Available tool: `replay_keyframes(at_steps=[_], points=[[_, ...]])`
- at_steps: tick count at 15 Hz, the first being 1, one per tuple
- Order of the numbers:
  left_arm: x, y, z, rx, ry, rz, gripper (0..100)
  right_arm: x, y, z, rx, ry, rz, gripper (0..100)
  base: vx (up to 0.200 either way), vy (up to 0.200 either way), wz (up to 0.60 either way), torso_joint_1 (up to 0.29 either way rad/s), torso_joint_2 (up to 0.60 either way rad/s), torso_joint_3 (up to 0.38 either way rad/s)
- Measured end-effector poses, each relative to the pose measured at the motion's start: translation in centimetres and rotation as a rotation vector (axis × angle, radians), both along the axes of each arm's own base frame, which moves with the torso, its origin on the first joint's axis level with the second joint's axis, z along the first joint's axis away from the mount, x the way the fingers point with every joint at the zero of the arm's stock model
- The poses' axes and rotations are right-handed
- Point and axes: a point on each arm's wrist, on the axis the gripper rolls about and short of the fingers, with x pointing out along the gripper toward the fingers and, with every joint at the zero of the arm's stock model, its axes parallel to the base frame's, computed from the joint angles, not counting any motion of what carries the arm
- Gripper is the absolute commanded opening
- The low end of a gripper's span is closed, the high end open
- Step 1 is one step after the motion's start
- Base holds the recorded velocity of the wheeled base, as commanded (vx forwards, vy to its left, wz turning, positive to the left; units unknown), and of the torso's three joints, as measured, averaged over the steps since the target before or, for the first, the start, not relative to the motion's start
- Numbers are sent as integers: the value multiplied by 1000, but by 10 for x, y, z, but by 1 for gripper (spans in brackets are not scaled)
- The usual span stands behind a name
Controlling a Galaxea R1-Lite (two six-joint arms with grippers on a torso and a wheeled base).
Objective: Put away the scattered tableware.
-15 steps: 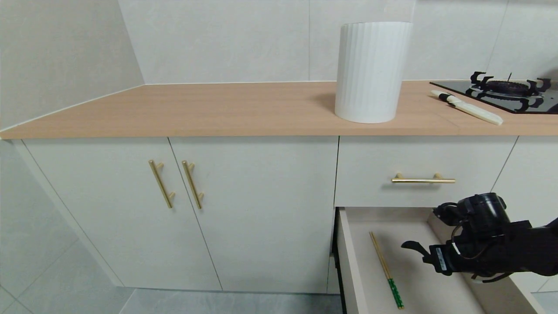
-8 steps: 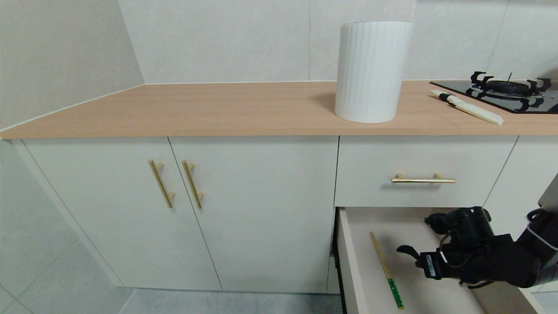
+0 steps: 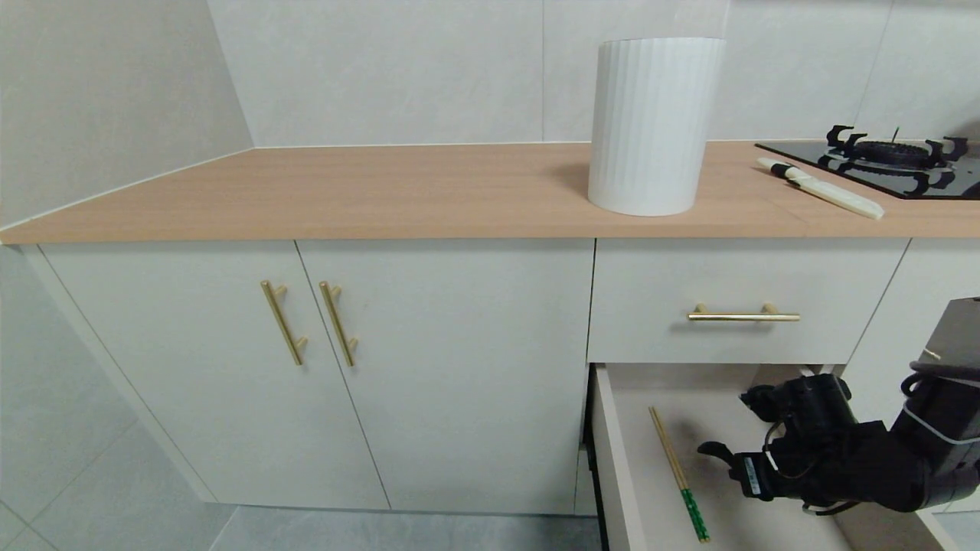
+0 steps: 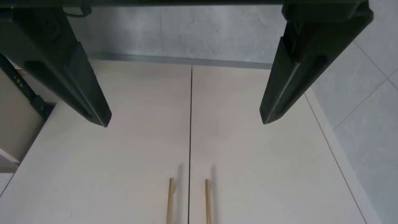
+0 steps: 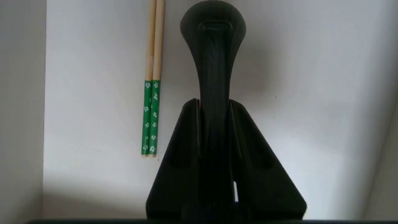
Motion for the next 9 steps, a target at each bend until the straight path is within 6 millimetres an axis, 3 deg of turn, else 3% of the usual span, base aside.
replay_keyframes(at_steps=[3, 4, 9], points=[[0, 0, 0, 0, 0, 0, 100, 1, 0, -2, 0, 4, -2, 0, 0, 0, 0, 0, 0, 0], [0, 0, 0, 0, 0, 0, 100, 1, 0, -2, 0, 4, -2, 100, 0, 0, 0, 0, 0, 0], [0, 0, 0, 0, 0, 0, 100, 2, -1, -5, 0, 1, -4, 100, 0, 0, 0, 0, 0, 0]])
